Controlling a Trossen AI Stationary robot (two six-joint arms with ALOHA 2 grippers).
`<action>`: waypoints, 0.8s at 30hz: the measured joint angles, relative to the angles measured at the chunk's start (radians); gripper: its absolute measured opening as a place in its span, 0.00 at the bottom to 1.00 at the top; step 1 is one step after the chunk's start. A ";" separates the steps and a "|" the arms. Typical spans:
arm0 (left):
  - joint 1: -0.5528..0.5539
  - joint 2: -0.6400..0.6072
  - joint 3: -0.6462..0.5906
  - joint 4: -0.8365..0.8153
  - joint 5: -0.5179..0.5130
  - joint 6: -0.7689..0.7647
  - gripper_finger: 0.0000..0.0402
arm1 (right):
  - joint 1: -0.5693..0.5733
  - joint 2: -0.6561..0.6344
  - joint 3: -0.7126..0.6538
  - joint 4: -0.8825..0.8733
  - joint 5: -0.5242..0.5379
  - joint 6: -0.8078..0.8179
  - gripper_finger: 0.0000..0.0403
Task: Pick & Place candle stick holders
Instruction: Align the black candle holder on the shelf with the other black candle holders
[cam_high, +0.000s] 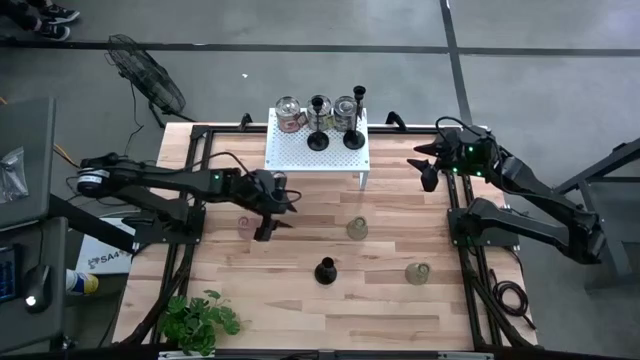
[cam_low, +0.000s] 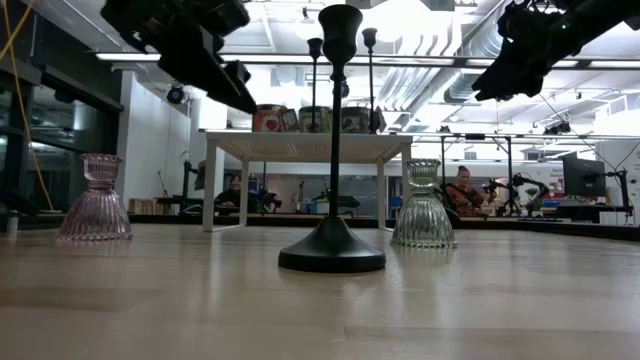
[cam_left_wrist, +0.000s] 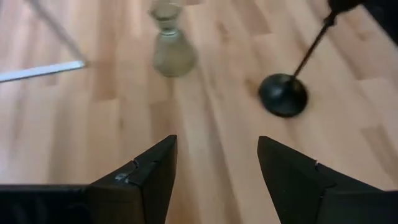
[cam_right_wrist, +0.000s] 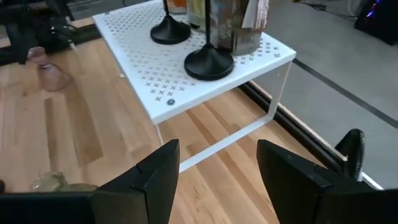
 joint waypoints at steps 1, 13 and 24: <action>-0.002 0.014 0.000 0.008 0.026 0.001 0.54 | 0.004 0.000 0.000 -0.001 0.000 0.005 0.51; -0.106 0.181 0.000 0.134 0.183 0.081 0.54 | 0.038 0.000 0.000 -0.007 0.003 0.023 0.51; -0.204 0.373 0.001 0.469 0.129 0.073 0.54 | 0.038 0.000 0.000 -0.017 -0.023 0.044 0.51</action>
